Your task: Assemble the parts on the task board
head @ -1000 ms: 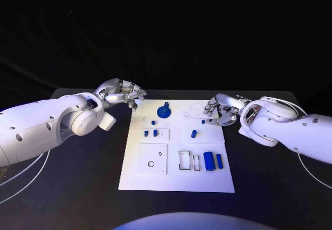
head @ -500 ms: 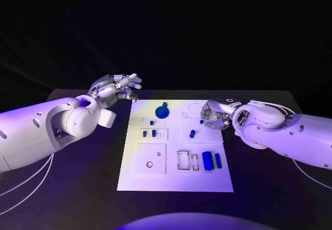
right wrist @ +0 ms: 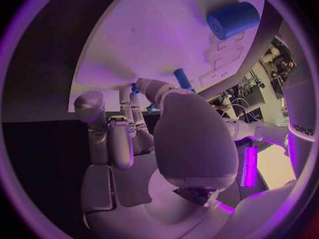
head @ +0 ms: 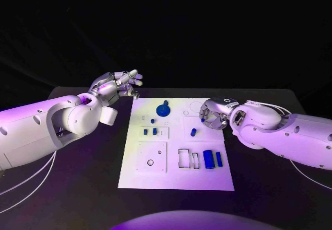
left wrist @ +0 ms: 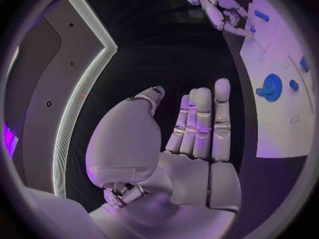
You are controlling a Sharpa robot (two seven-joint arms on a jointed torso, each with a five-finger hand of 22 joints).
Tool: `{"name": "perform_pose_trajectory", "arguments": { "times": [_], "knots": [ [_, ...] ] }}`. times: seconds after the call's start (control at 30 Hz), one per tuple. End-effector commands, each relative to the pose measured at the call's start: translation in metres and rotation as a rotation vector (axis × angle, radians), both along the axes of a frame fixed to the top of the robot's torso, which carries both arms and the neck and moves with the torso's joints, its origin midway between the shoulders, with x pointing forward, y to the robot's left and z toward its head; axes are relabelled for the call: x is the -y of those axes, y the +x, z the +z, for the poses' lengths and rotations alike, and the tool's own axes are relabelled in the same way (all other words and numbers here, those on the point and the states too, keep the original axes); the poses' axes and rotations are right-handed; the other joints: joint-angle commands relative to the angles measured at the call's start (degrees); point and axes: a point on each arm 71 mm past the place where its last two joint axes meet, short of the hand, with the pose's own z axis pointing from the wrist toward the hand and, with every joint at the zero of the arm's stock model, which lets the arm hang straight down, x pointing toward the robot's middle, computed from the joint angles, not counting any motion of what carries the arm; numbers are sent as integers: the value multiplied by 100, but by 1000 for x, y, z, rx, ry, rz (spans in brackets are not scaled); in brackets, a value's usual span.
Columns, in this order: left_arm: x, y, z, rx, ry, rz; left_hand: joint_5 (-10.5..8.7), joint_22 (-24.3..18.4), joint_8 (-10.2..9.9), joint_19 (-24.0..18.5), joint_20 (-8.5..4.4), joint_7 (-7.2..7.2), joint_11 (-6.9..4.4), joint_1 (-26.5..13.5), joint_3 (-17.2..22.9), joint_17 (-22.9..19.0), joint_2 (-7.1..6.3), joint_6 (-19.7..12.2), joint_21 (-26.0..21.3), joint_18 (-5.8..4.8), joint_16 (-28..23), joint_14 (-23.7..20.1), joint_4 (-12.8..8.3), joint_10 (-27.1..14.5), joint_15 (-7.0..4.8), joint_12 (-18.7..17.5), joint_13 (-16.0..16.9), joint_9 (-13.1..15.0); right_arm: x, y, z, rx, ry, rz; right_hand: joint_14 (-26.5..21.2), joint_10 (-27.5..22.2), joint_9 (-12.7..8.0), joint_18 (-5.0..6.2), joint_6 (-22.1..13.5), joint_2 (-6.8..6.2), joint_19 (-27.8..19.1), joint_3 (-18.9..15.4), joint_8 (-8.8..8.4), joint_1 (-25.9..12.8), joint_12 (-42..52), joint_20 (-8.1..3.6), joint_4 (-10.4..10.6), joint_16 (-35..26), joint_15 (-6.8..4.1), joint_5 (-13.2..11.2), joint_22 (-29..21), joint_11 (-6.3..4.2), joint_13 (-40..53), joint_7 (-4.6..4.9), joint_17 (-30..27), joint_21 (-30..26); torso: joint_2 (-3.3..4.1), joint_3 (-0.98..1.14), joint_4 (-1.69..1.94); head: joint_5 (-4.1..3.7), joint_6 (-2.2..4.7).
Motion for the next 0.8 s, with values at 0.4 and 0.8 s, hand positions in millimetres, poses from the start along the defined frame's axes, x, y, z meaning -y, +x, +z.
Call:
{"name": "perform_pose_trajectory", "arguments": {
  "times": [0.4,0.8],
  "knots": [
    [0,0,1,15,11,29,32,-20,9,63,4,-4,-15,87,-18,-32,77,-37,-52,63,-12,70,-35,62,-12,19,-23,-5,-5,-1,-8,-3,-25,-9,348,448,113,-144,334,206,115,285,104,-9,-36,-83,-159,80,-88,-348,202,-132,-48,-111,301,242,-4,4,-1,0,-29],
    [-2,1,2,25,21,62,97,-30,17,85,-2,-6,-16,125,-17,-50,77,-43,-70,62,-13,84,-42,65,-16,4,-41,-4,-7,-2,-16,-16,-72,-6,363,529,151,-170,382,190,159,356,116,-6,-71,-103,-263,116,-104,-473,306,-153,-48,-128,352,375,-11,4,-13,-14,-62]
  ]
}}
